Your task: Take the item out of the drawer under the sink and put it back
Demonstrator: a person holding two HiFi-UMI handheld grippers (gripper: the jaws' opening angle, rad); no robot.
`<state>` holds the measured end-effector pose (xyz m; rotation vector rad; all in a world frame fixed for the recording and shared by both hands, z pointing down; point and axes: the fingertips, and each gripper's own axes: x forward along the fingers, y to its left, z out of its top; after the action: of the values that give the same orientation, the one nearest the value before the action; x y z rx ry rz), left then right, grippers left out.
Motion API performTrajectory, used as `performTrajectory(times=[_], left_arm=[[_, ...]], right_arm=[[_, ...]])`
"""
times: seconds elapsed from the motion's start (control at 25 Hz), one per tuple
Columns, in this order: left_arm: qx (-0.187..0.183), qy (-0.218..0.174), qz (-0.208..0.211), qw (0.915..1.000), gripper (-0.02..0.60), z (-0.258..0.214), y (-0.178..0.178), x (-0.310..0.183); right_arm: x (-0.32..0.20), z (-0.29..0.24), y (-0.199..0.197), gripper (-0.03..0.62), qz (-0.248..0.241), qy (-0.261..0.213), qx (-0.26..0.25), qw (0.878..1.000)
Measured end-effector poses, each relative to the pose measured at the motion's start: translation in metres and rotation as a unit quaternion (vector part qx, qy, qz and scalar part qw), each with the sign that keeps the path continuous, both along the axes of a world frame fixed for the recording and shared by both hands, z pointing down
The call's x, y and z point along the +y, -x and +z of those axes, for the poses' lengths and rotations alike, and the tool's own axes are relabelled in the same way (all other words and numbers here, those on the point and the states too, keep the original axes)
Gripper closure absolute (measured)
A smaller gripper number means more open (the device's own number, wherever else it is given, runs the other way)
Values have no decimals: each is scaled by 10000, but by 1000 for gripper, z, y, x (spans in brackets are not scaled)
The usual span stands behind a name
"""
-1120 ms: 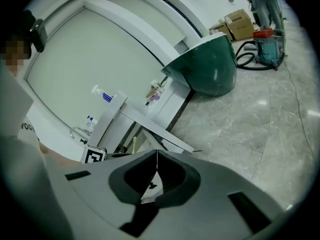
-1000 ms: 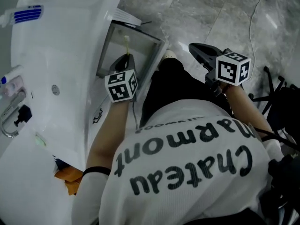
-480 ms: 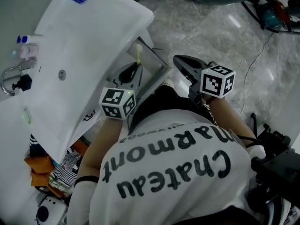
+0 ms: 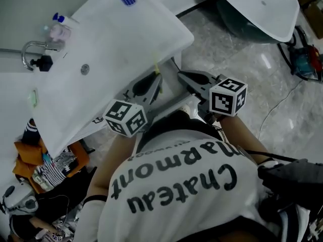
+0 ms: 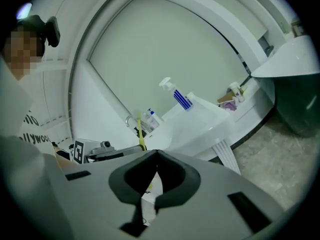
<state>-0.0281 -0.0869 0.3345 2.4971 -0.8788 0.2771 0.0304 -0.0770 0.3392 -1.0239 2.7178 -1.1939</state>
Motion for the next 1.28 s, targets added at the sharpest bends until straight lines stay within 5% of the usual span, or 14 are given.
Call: performTrajectory(times=[0.36, 0.64, 1.28], left_arm=[[452, -379, -482, 9971, 535, -49, 24, -8], [793, -553, -402, 9945, 535, -81, 26, -21], [1118, -401, 504, 9916, 535, -102, 73, -79]], right_arm=[[-8, -45, 41, 582, -432, -503, -198, 9976], [-20, -72, 56, 582, -400, -806, -190, 9958], [-55, -88, 101, 582, 508, -953, 297, 9937]])
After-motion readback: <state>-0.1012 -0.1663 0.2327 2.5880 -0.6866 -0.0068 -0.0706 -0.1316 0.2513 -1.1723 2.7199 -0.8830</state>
